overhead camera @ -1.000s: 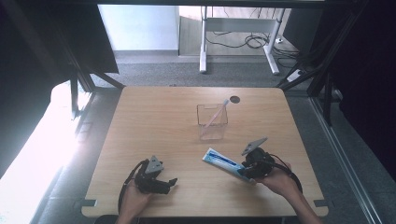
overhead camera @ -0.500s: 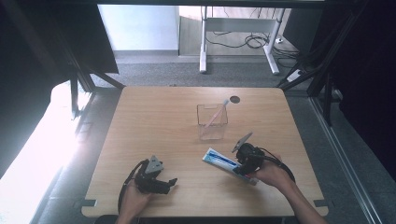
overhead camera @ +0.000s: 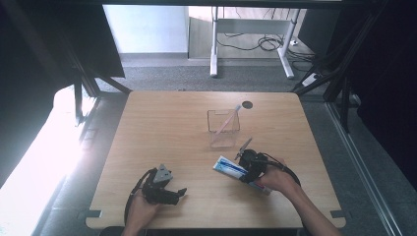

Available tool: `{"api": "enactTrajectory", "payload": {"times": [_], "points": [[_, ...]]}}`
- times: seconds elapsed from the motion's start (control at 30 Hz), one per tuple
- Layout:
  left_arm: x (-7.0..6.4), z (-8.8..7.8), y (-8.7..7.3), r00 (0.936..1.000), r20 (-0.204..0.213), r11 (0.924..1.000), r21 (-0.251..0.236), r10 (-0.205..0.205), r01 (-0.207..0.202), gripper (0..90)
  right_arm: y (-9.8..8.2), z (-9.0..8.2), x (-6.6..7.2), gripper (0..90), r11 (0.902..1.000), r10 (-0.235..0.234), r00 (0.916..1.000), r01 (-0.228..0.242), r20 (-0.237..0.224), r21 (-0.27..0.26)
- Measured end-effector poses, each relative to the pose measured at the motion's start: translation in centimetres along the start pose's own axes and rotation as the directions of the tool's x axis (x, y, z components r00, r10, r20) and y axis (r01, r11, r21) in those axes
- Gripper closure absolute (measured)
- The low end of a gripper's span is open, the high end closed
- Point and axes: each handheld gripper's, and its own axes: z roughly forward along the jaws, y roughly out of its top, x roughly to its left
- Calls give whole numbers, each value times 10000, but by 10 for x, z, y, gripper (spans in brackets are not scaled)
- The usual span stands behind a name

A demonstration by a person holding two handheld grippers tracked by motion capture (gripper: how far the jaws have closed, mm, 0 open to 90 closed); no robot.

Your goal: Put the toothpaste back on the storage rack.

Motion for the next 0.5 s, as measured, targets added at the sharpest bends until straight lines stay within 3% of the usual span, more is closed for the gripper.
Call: {"api": "enactTrajectory", "payload": {"times": [0.33,0.5], "points": [[-1,0,0,10000,2,10000,0,20,-20,136,8,10,-1,488,9994,24,9999,-20,-98,358],[0,0,0,10000,-5,10000,6,18,-18,136,8,9,0,554,9989,320,9995,-318,-65,354]]}}
